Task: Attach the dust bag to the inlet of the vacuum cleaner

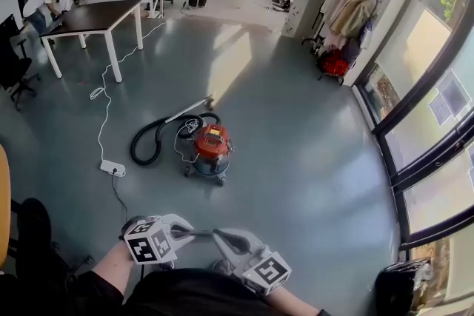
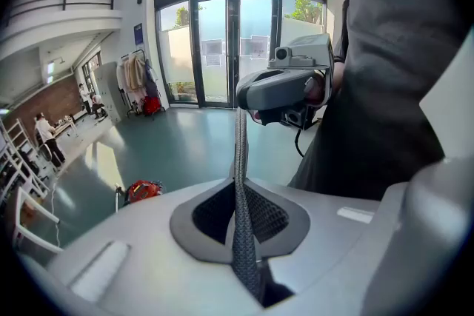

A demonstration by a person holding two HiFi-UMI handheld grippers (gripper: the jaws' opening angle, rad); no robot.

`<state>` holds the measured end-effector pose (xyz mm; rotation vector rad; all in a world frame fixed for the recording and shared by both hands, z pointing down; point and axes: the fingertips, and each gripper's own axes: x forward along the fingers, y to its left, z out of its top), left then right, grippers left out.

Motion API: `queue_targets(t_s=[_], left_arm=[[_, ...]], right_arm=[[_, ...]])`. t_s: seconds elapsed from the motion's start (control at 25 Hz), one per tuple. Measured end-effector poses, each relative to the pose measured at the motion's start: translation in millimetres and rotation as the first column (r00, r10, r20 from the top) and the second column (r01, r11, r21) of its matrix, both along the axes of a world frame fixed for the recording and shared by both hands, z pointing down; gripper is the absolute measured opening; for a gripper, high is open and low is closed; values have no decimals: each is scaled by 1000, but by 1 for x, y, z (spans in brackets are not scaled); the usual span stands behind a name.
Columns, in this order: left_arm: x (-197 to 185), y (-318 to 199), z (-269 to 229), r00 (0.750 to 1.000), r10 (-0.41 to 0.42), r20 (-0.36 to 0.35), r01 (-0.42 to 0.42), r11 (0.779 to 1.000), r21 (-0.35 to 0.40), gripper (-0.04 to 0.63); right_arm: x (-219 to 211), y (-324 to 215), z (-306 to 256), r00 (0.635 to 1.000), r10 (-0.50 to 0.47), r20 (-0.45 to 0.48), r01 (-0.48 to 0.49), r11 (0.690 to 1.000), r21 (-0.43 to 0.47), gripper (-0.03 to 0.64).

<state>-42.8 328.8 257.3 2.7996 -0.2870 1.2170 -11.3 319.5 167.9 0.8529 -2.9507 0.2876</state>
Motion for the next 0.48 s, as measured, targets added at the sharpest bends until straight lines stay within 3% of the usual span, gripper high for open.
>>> queue_targets(t_s=[0.16, 0.48], left_arm=[[5, -1, 3, 1000, 6, 4, -6, 1000, -5, 37], [27, -7, 6, 1000, 6, 18, -5, 1000, -8, 37]], right_arm=[[4, -1, -7, 999, -2, 55, 2, 1000, 7, -6], [33, -10, -2, 997, 5, 76, -6, 1000, 6, -6]])
